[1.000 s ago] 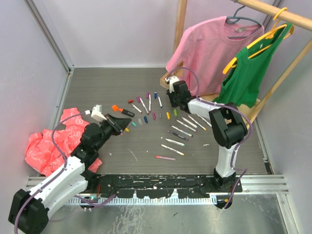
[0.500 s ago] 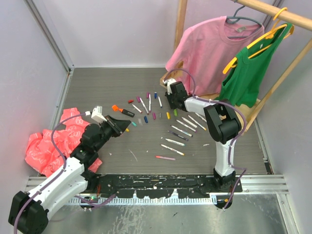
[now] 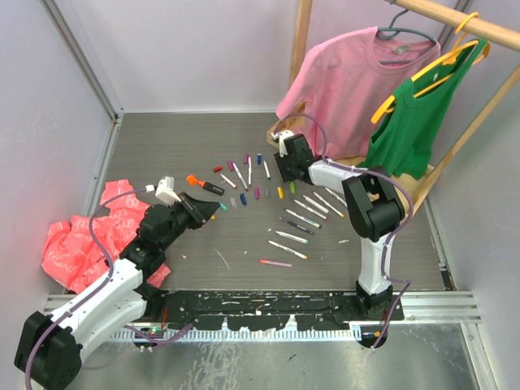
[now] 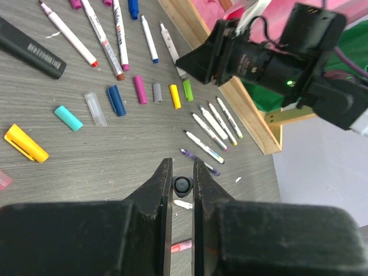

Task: Open the pen caps
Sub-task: Place the pen at the center of the board, then place the pen cap at the center of the board.

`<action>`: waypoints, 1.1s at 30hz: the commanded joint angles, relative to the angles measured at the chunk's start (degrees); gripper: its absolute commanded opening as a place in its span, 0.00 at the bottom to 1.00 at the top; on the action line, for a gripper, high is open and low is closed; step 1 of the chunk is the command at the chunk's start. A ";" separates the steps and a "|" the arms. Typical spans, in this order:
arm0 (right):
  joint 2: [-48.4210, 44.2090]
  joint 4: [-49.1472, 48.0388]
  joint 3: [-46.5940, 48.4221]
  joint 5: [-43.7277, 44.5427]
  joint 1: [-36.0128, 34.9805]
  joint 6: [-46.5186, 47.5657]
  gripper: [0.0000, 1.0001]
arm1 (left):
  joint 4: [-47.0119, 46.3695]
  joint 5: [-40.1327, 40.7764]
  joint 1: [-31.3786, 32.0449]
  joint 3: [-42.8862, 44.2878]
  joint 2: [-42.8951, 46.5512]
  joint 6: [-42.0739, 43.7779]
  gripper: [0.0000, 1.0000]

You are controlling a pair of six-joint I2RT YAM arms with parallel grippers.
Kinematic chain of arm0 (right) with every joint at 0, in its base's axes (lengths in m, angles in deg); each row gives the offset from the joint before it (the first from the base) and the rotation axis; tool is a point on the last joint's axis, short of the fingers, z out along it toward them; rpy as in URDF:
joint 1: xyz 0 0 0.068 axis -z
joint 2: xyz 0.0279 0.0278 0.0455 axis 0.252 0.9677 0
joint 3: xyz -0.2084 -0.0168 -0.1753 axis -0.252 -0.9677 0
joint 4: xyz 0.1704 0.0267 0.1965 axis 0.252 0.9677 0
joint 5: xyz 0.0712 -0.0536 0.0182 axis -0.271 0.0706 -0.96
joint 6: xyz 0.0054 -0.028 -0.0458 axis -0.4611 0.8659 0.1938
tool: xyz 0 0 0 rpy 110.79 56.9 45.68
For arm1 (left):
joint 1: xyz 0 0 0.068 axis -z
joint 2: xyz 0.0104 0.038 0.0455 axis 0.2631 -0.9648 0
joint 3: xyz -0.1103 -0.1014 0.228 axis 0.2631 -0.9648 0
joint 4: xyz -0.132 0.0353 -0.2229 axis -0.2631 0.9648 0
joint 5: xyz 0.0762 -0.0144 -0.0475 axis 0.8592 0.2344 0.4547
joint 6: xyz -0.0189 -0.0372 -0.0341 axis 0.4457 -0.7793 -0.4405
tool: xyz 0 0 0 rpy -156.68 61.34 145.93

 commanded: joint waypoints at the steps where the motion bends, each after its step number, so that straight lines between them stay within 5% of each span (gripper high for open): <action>1: -8.76 -0.65 0.62 -1.86 0.23 0.32 0.37 | -4.21 -1.79 -0.32 3.11 -3.55 0.77 0.00; 6: -18.05 2.49 -3.19 -7.69 0.23 2.98 0.37 | -5.62 -3.91 -0.35 7.82 -10.79 1.24 0.00; 12: -32.12 15.90 -9.34 -25.56 1.05 16.44 0.36 | -7.50 -8.46 -0.33 15.68 -23.66 1.00 0.08; 19: -45.32 20.93 -17.60 -37.20 8.48 27.00 0.38 | -5.28 -15.58 -0.26 29.98 -42.72 -2.19 0.00; 33: -45.76 22.78 -17.93 -35.88 10.80 30.12 0.39 | 40.82 -6.49 1.70 87.16 -82.94 1.66 0.00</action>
